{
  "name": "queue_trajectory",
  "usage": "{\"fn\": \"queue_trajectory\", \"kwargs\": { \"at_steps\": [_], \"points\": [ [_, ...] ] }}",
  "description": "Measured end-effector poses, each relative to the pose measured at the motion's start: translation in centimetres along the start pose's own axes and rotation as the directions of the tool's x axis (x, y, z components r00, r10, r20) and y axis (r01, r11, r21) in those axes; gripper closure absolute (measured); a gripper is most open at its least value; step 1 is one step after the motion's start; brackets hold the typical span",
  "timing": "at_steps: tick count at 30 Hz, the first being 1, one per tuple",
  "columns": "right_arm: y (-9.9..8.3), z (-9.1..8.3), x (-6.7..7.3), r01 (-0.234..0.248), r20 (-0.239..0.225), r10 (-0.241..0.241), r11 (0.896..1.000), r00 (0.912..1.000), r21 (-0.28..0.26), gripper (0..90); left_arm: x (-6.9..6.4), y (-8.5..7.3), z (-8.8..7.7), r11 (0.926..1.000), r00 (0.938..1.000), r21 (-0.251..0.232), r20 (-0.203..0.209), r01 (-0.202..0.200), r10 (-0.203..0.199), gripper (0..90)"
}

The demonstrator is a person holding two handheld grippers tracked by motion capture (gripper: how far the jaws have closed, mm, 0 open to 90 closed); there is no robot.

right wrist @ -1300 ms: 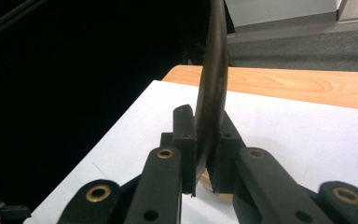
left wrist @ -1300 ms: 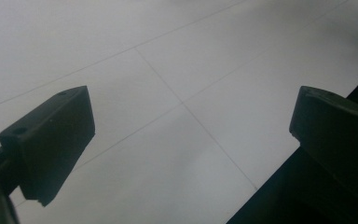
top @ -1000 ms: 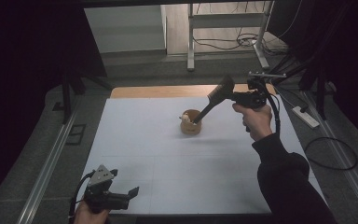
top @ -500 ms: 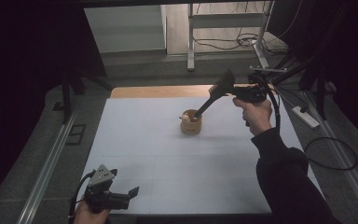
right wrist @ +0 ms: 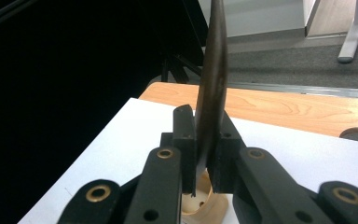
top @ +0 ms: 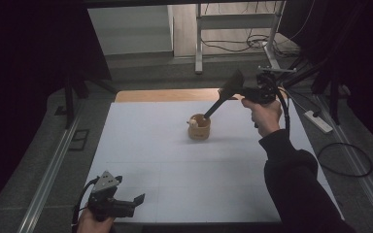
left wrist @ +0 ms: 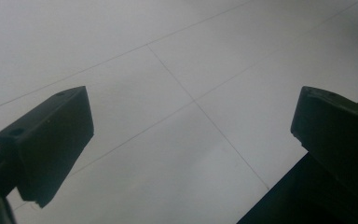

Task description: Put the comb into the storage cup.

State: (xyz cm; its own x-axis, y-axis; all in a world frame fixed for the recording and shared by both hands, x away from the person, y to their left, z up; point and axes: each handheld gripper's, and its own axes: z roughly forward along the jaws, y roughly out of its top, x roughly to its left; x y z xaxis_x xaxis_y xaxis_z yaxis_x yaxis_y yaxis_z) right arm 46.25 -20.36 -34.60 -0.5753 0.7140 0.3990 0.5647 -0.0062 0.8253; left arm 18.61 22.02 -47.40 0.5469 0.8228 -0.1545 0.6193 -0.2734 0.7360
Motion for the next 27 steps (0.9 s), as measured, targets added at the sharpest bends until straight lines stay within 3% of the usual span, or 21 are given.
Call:
{"fn": "queue_trajectory", "kwargs": {
  "at_steps": [27],
  "points": [
    [-0.9, 3.5, -0.4, -0.010, 0.005, 0.010, 0.999, 0.9999, 0.031, 83.6, 0.1, 0.1, 0.1, 0.9999, 0.9999, 0.005, 0.002, 0.014, -0.014, 0.1]
  ]
}}
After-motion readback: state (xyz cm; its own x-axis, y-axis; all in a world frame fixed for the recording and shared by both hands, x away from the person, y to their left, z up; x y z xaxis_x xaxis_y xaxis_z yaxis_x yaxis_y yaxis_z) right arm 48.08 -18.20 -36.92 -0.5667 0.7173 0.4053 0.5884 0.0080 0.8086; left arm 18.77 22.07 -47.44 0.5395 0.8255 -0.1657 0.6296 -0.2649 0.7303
